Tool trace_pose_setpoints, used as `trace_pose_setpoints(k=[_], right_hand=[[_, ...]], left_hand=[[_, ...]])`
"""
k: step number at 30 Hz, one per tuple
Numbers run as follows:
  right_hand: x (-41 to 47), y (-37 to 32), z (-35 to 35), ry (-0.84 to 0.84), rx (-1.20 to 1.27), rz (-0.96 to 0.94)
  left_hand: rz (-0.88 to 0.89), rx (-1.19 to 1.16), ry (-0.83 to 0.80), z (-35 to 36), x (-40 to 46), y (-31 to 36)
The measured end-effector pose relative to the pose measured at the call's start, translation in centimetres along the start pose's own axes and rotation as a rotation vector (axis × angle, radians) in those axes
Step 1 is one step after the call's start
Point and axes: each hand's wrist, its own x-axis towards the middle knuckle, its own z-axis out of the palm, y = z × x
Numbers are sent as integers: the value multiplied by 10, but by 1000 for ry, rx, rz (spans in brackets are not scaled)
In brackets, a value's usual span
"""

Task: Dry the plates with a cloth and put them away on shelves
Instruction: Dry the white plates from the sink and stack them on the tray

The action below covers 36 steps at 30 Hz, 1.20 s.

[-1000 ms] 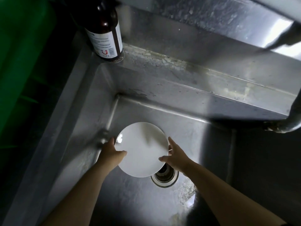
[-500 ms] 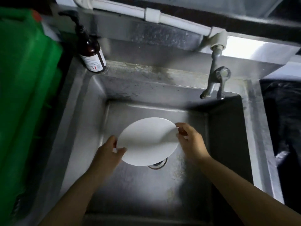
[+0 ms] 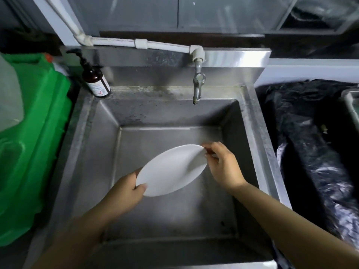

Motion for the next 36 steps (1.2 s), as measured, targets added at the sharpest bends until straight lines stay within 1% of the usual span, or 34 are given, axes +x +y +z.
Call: trace_pose_setpoints(k=[2,4,7,11,13,15,17,19,20,22,27,31,33,34,36], right_hand=[[-12,4,-5,-12,4,1],[-21,6,-11,-58,32,16],[-46,15,-27,-123,17,33],[-103,44,-64,-181,-233,135],[-138,58,-83,-177,-314,146],[-175,76,-91,-136,-467,146],[-205,87,-95,-150,-639,254],[-229,93,-99,-235,-747,412],[-239,96,-101,-292,-758,477],[-249,101,-103,-323,-743,518],[-239,106,-110,-356,-707,459],[-228,106,-126,-376,-694,408],[-226,102,-132,-348,-672,380],[-224,99,-136,-304,-641,353],[-216,89,-144,-159,-510,298]], left_hand=[[-18,4,41,10,-10,4],[-44,-22,71,15,-18,4],[-73,-98,30,25,-29,6],[-142,-295,-18,44,-39,16],[-138,-387,-50,53,-43,22],[-143,-481,-90,60,-47,27],[-172,-556,-115,67,-49,30],[-195,-605,-133,73,-53,34],[-198,-621,-141,75,-56,37],[-195,-642,-160,78,-63,42],[-177,-718,-177,77,-79,58],[-92,-762,-173,73,-95,79],[-66,-778,-162,71,-104,90],[-52,-791,-159,70,-108,96],[-11,-809,-162,68,-118,109]])
